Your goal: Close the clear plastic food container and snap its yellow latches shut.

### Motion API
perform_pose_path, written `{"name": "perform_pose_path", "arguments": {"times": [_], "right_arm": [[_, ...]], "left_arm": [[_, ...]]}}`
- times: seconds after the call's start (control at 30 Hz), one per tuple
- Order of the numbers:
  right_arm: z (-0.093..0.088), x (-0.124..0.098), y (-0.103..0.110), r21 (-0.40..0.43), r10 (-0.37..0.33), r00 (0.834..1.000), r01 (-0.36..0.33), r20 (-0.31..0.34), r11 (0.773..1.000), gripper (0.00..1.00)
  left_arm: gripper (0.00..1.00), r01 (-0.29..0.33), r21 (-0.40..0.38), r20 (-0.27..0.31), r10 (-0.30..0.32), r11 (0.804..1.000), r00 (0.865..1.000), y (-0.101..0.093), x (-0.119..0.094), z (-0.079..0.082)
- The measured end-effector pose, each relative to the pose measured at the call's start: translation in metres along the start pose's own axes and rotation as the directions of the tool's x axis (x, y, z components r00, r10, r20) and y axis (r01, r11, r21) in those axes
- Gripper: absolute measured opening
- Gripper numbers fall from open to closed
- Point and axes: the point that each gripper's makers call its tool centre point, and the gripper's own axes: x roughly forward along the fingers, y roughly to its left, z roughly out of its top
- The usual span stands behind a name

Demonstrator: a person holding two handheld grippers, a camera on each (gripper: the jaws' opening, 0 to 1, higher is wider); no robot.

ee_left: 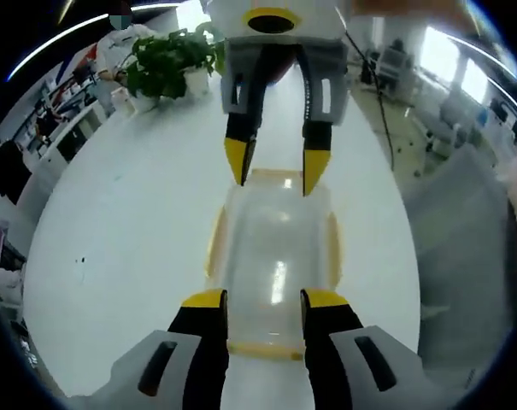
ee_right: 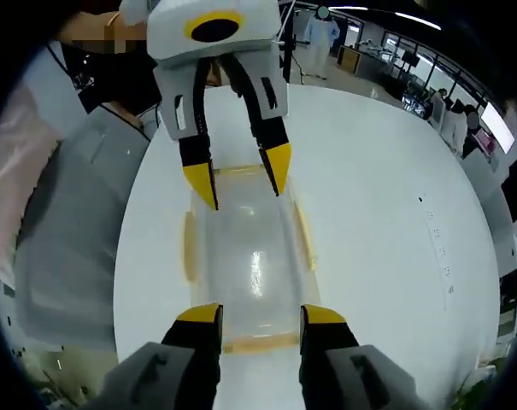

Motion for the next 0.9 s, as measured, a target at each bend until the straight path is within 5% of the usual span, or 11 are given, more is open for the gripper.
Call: {"name": "perform_pose_path", "arguments": {"times": [0.5,0.9], "right_arm": [[0.009,0.009,0.0,-0.004,-0.005,0.999,0.005,0.036,1.0,0.35],[0.026,0.016,0.003,-0.045,-0.001,0.998,0.003,0.063,0.999,0.35]], "left_arm": [[0.32,0.014,-0.116,0.105,-0.002,0.993,0.994,0.001,0.007,0.012],[0.46,0.046,-0.066,0.119,-0.038,0.997,0.992,-0.013,0.011,0.018]]}}
